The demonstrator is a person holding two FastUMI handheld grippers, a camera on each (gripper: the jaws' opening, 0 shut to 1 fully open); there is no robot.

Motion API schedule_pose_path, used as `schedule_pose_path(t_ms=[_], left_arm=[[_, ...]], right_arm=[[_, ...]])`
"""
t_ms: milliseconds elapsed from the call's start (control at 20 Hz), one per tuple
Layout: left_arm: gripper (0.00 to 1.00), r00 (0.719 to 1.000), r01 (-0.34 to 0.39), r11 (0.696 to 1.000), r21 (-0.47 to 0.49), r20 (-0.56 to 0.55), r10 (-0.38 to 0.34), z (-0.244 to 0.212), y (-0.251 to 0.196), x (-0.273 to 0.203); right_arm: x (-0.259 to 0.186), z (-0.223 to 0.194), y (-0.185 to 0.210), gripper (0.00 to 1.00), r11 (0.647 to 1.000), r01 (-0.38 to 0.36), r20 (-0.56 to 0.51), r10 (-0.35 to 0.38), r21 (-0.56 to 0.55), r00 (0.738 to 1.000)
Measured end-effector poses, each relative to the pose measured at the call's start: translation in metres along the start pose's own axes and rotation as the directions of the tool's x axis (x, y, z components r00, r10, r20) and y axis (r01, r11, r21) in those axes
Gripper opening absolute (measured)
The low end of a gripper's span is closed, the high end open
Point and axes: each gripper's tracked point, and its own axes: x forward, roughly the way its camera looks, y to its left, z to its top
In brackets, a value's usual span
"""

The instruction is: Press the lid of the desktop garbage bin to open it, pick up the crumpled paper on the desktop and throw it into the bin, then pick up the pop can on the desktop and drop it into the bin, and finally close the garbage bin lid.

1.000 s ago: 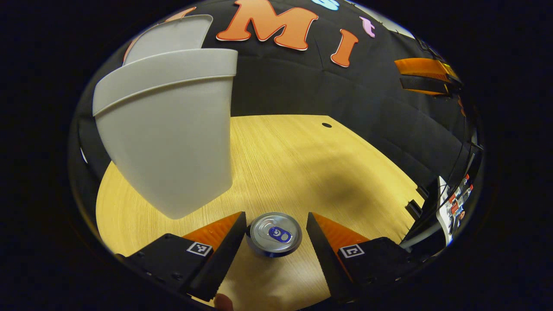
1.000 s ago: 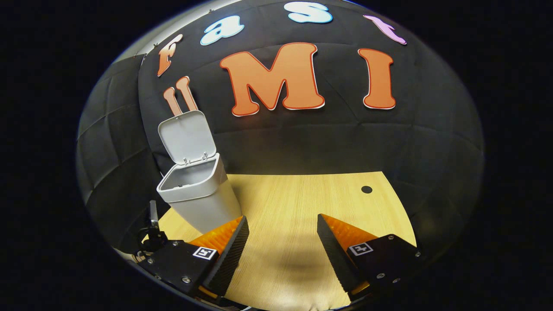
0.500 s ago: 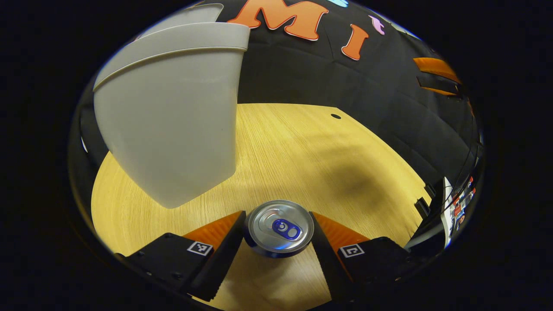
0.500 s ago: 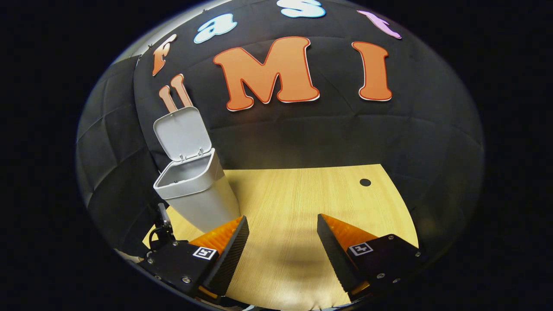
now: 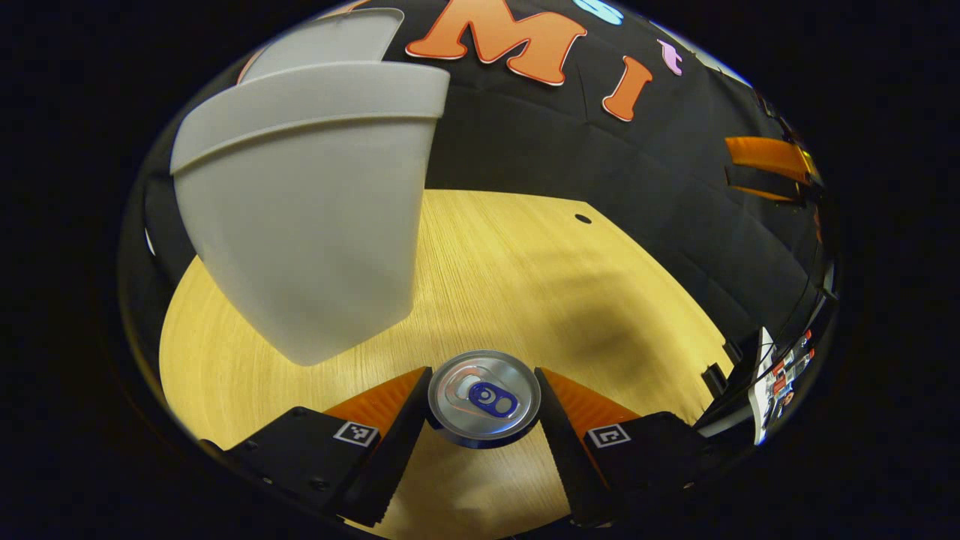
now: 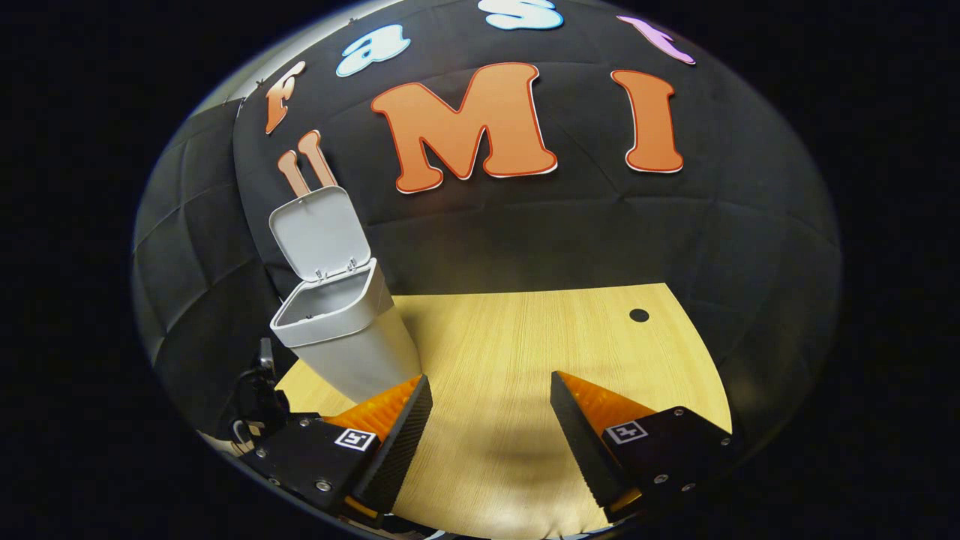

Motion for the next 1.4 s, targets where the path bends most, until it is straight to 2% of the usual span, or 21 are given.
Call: schedule_pose_path(t_ms=[300, 550, 600, 650, 900, 1150, 1250, 1400], left_arm=[[0.86, 0.995, 0.014, 1.000, 0.018, 0.099, -0.016, 0.068, -0.013, -0.057], [0.85, 0.971, 0.004, 0.998, 0.056, 0.240, -0.018, 0.142, -0.018, -0.111], [0.82, 0.964, 0.006, 0.999, 0.054, 0.264, -0.020, 0.157, -0.018, -0.123], [0.85, 0.957, 0.005, 0.998, 0.056, 0.290, -0.021, 0.170, -0.018, -0.131], [0.84, 0.912, -0.072, 0.994, 0.088, 0.410, 0.030, 0.228, 0.007, -0.172], [0.83, 0.853, -0.186, 0.981, 0.059, 0.504, 0.132, 0.292, 0.066, -0.186], [0.83, 0.856, -0.194, 0.981, 0.028, 0.493, 0.156, 0.303, 0.088, -0.179], [0.83, 0.882, -0.187, 0.982, -0.018, 0.437, 0.176, 0.304, 0.114, -0.151]], right_arm=[[0.003, 0.010, 0.001, 0.95, 1.000, -0.014, 0.022, 0.014, 0.009, 1.000], [0.012, 0.023, 0.006, 0.95, 0.999, -0.036, 0.047, 0.035, 0.015, 0.998], [0.014, 0.026, 0.008, 0.95, 0.999, -0.041, 0.052, 0.040, 0.015, 0.998], [0.016, 0.028, 0.010, 0.95, 0.999, -0.045, 0.054, 0.044, 0.014, 0.998], [0.027, 0.042, 0.020, 0.95, 0.998, -0.063, 0.074, 0.063, 0.003, 0.995], [0.034, 0.051, 0.021, 0.95, 0.998, -0.062, 0.088, 0.061, 0.000, 0.994], [0.037, 0.050, 0.019, 0.95, 0.999, -0.053, 0.081, 0.052, 0.006, 0.995], [0.039, 0.049, 0.015, 0.95, 0.999, -0.034, 0.076, 0.034, 0.003, 0.997]])
